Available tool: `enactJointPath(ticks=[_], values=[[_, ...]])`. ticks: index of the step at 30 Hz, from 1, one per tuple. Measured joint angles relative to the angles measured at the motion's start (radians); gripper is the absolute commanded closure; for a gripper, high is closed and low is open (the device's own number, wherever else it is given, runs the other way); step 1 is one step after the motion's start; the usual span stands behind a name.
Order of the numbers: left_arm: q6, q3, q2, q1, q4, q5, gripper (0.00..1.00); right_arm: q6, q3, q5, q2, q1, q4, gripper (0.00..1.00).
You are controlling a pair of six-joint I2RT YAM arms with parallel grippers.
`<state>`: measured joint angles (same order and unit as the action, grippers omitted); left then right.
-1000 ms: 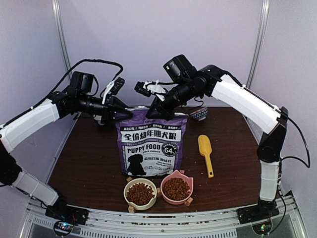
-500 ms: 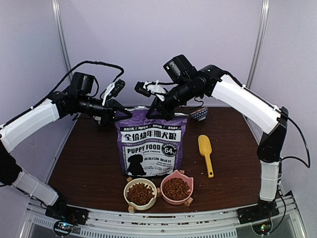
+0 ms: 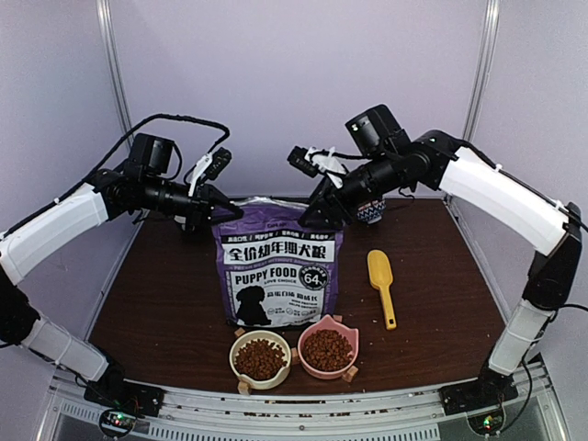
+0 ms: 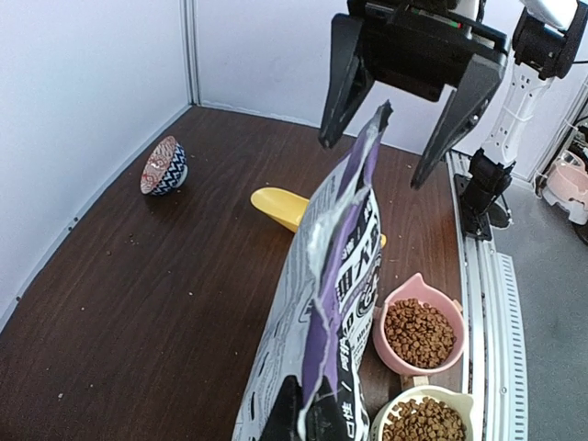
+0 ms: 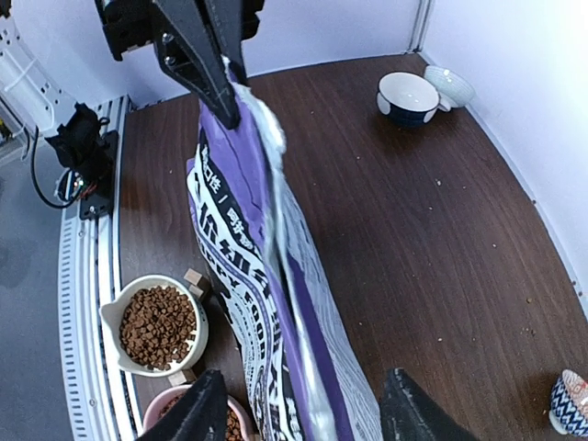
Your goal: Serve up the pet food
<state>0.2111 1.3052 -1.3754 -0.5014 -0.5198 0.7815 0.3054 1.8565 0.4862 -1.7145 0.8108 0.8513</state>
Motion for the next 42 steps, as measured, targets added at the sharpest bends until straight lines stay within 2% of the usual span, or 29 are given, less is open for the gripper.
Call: enactJointPath(ticks=[1,3,8,13,23,29,31,34,35,39,42], values=[[0.0,0.0,0.002,0.0,-0.003,-0.002,1.0,-0.013,-0.055,0.008,0.042,-0.016,-0.033,0.28],[0.0,0.0,0.005,0.0,-0.006,-0.005,1.0,-0.047,-0.148,0.021,0.114,-0.047,-0.092,0.25],[0.0,0.0,0.007,0.0,-0.009,-0.014,1.0,-0.115,-0.393,0.082,0.291,-0.139,-0.258,0.25],[0.0,0.0,0.008,0.0,-0.01,-0.017,1.0,-0.153,-0.531,0.13,0.37,-0.178,-0.362,0.26],[0.0,0.0,0.008,0.0,-0.012,-0.019,1.0,-0.154,-0.546,0.196,0.303,-0.175,-0.464,0.48],[0.0,0.0,0.008,0.0,-0.012,-0.019,1.0,-0.151,-0.513,0.21,0.248,-0.161,-0.461,0.56],[0.0,0.0,0.008,0.0,-0.013,-0.02,1.0,-0.153,-0.513,0.214,0.247,-0.157,-0.466,0.67],[0.001,0.0,0.008,0.0,-0.013,-0.023,1.0,-0.159,-0.509,0.223,0.245,-0.15,-0.483,0.91],[0.001,0.0,0.008,0.0,-0.013,-0.025,0.92,-0.162,-0.504,0.226,0.242,-0.148,-0.486,1.0],[0.016,0.0,0.009,0.0,-0.027,-0.044,0.55,-0.172,-0.477,0.231,0.215,-0.137,-0.489,1.0],[0.021,0.006,0.009,0.0,-0.041,-0.069,0.4,-0.174,-0.439,0.231,0.18,-0.116,-0.495,1.0]])
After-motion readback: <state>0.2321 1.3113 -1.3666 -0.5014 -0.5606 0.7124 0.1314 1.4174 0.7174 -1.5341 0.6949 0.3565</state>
